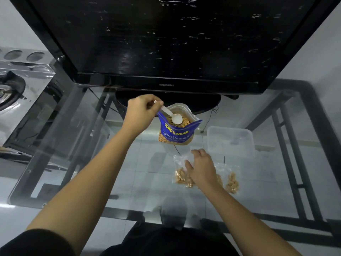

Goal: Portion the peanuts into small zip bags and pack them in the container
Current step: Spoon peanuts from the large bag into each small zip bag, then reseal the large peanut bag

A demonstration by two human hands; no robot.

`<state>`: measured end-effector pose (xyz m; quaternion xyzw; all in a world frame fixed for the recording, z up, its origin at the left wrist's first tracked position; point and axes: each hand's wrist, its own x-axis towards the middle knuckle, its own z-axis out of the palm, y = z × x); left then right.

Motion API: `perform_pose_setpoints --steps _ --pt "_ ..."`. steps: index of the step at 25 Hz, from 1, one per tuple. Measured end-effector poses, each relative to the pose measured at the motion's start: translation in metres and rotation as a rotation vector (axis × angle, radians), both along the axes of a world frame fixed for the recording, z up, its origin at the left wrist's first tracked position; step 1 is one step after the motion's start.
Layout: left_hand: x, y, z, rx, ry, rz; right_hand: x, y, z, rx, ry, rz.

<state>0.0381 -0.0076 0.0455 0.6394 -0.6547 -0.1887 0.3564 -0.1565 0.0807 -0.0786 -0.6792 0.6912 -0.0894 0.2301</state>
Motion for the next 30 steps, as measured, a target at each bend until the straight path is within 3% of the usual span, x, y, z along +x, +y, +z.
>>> perform_pose_setpoints --steps 2,5,7,9,12,16,20,24,28,30 --pt "0.011 0.007 0.0 -0.054 0.115 0.107 -0.003 -0.007 0.016 -0.2 -0.1 0.012" --pt "0.036 0.025 -0.015 -0.078 0.649 0.399 -0.004 -0.03 0.041 -0.512 -0.229 -0.039" --pt "0.045 0.045 -0.034 -0.122 0.767 0.565 -0.003 -0.05 0.058 -0.44 -0.253 -0.061" --pt "0.045 0.069 -0.06 -0.162 0.483 0.578 -0.003 -0.067 0.065 -0.257 -0.211 -0.019" --pt "0.041 0.102 -0.109 -0.186 -0.088 0.202 -0.007 -0.074 0.06 -0.222 -0.159 0.063" --pt "0.045 0.121 -0.167 -0.112 -0.389 -0.042 -0.009 -0.075 0.058 -0.244 -0.153 0.068" --pt "0.045 0.127 -0.188 -0.018 -0.472 -0.174 -0.011 -0.075 0.056 -0.272 -0.142 0.092" --pt "0.048 0.124 -0.181 0.036 -0.438 -0.234 -0.013 -0.075 0.057 -0.275 -0.151 0.094" --pt "0.041 0.062 -0.123 -0.016 -0.186 0.051 -0.014 -0.078 0.059 -0.253 -0.147 0.106" --pt "0.038 0.022 -0.079 -0.022 -0.057 0.013 -0.017 -0.079 0.061 -0.224 -0.151 0.113"
